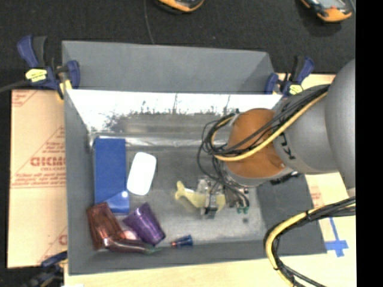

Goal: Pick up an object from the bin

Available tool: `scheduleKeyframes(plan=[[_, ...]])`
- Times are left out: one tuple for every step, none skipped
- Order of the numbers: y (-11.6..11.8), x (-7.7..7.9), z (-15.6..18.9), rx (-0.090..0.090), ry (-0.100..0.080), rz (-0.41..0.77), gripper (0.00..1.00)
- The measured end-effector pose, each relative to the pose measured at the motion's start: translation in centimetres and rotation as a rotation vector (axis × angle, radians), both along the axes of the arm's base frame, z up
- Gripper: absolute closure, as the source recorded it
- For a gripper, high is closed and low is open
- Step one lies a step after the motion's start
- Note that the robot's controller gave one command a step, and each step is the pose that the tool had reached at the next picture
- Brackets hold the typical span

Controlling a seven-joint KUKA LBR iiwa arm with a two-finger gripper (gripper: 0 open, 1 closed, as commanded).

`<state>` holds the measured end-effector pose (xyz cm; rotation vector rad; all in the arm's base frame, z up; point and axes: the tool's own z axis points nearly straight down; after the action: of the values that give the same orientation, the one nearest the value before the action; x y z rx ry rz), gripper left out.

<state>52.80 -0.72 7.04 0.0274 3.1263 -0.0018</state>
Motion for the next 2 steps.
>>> scheduleKeyframes(plan=[[0.0,0.0,0.0,0.0,0.0,0.0,1.0],[-0.4,-0.2,7.0,0.001,0.004,-0.013,1.0]])
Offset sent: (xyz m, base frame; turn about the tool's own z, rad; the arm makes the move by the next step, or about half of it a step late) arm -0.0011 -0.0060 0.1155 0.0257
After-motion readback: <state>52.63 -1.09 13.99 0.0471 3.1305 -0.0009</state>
